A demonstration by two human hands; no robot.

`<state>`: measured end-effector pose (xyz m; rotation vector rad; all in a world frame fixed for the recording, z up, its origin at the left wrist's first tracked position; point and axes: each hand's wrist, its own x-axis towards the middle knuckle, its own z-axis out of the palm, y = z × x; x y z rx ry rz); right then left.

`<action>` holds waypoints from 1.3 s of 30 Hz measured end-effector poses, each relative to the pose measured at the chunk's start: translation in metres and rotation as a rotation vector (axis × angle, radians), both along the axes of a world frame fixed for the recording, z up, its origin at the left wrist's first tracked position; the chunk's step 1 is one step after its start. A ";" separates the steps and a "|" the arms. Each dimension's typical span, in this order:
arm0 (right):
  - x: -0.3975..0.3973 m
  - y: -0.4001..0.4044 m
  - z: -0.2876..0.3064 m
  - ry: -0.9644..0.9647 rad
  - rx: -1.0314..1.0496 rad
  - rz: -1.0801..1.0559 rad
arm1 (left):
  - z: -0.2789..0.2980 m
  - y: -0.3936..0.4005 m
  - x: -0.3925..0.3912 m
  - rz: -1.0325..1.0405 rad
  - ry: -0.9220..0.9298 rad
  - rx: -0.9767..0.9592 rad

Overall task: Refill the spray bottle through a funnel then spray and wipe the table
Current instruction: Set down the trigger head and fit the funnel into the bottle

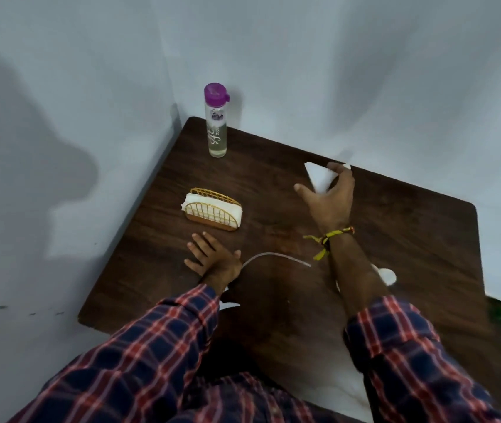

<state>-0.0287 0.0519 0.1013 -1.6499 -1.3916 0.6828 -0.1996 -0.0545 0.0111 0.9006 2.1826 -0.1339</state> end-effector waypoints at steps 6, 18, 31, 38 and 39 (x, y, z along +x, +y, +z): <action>0.093 -0.086 0.040 0.257 -0.078 -0.068 | 0.035 -0.030 0.075 -0.205 0.093 0.521; 0.198 -0.124 0.072 0.315 -0.302 -0.273 | 0.073 -0.018 0.185 -0.521 -0.550 0.558; 0.203 -0.107 0.027 0.348 -0.539 -0.188 | 0.058 0.000 0.226 -0.625 -0.327 0.490; 0.189 -0.107 0.020 -0.054 -0.469 -0.089 | 0.049 -0.006 0.224 -0.598 -0.346 0.555; 0.187 -0.108 0.021 -0.082 -0.455 -0.075 | 0.049 -0.007 0.223 -0.584 -0.362 0.562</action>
